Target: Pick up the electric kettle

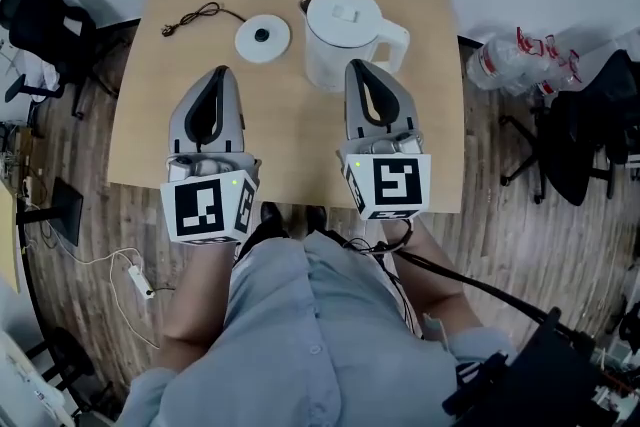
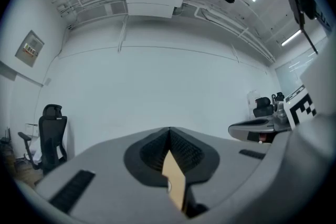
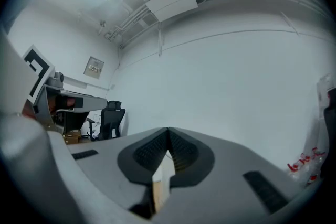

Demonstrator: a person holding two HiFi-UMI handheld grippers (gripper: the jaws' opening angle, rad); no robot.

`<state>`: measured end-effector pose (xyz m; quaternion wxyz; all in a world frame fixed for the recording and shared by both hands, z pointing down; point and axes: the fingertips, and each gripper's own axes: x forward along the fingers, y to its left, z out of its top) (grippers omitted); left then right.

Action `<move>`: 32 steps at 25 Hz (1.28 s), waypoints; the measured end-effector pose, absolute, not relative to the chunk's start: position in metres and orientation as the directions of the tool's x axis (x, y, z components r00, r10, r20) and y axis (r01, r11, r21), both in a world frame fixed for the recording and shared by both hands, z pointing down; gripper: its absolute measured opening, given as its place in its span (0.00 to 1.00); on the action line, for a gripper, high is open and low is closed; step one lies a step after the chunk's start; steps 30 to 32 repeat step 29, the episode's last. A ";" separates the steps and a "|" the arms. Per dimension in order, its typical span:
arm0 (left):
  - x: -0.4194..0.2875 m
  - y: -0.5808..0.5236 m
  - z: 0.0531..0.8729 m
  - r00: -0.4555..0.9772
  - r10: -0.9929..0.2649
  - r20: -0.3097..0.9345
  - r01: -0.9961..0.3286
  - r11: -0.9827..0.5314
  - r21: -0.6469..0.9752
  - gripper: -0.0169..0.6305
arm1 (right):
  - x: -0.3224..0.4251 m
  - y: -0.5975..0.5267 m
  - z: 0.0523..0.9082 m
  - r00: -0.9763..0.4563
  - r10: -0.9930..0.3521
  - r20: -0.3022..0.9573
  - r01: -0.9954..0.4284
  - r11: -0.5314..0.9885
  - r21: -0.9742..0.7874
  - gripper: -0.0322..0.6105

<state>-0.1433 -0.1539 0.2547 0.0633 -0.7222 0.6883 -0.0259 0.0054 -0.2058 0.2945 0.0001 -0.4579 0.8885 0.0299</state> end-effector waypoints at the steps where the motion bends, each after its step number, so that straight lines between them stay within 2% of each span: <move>1: -0.146 -0.151 0.252 0.054 -0.997 -0.052 -0.991 -0.047 -0.127 0.02 | 0.001 -0.202 0.290 -0.582 -0.813 -0.030 -0.813 0.580 0.056 0.05; 19: -0.194 -0.142 0.232 0.112 -0.988 -0.103 -0.989 -0.100 -0.111 0.02 | -0.053 -0.185 0.268 -0.569 -0.821 -0.050 -0.821 0.564 0.087 0.05; 32: -0.194 -0.145 0.231 0.136 -0.985 -0.104 -0.987 -0.125 -0.105 0.02 | -0.054 -0.186 0.265 -0.554 -0.831 -0.054 -0.832 0.548 0.087 0.05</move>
